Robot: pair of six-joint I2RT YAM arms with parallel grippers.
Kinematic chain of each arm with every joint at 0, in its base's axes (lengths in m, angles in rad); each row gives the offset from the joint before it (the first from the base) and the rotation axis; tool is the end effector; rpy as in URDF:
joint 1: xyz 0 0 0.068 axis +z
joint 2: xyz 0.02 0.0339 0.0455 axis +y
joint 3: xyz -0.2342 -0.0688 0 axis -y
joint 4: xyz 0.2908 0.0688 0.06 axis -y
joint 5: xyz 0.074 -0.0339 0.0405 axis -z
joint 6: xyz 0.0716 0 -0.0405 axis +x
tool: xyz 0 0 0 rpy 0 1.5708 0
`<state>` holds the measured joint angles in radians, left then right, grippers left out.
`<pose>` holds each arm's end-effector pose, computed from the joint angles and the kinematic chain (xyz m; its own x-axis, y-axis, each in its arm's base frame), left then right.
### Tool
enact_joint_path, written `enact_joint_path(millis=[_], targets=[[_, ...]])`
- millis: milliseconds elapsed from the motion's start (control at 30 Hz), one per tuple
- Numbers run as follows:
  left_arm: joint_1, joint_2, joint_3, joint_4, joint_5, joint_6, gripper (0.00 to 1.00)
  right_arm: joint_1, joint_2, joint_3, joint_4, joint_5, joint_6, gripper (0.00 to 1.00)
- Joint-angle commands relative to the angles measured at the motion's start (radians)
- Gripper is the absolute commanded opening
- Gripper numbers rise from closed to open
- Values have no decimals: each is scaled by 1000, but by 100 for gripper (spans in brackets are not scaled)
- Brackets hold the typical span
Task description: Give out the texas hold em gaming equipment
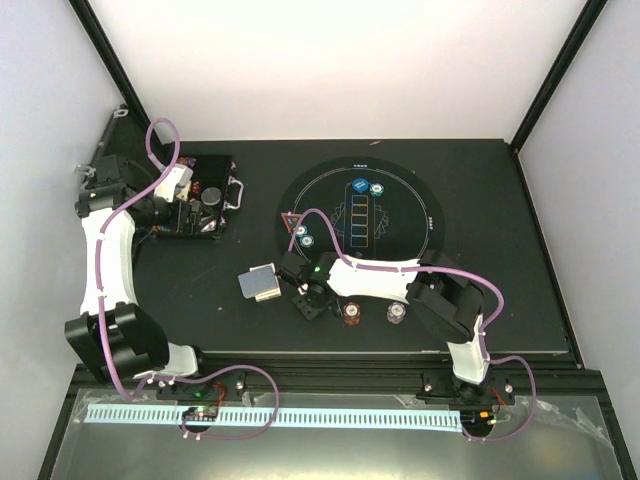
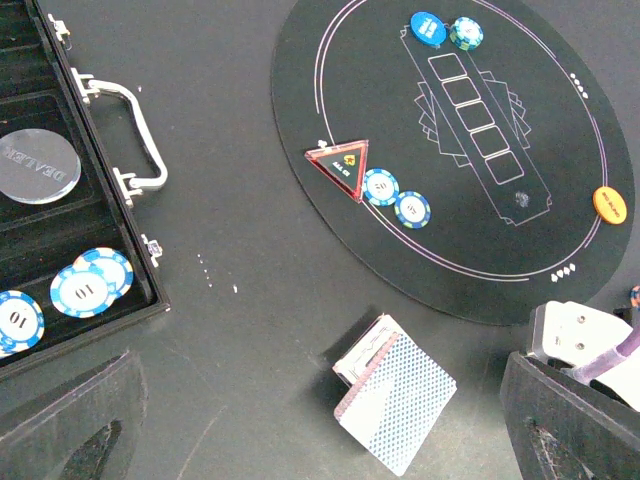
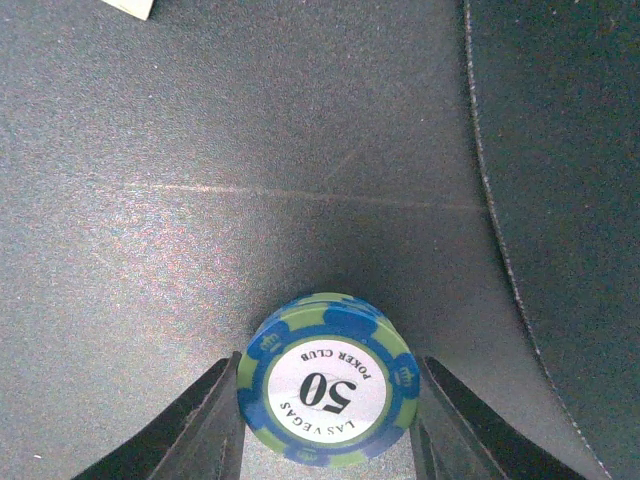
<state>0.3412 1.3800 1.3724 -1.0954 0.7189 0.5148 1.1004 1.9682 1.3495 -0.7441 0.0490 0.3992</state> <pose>0.3216 0.0641 0.2871 -0.7183 0.1381 -0.6819 0.4385 0.8508 -0.2896 0.1900 0.3660 0.0673 -0.7529 -0.6241 -0.2089 -0.6437 0.7644 0.0361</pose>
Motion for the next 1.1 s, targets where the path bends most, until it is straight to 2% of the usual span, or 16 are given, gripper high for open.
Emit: enact_joint_path(millis=[0,667,933,1067], targets=[[11,-22,35,-18,22,17,99,7,-15,21,-15,12,-8,43],[10,-22,32,-22,28,22,99,9,-11,41,-22,11,-10,50],[12,-24,32,-21,25,20,99,8,2,23,-15,17,-9,48],[13,-25,34,-21,24,21,99,9,3,16,-12,27,-9,42]])
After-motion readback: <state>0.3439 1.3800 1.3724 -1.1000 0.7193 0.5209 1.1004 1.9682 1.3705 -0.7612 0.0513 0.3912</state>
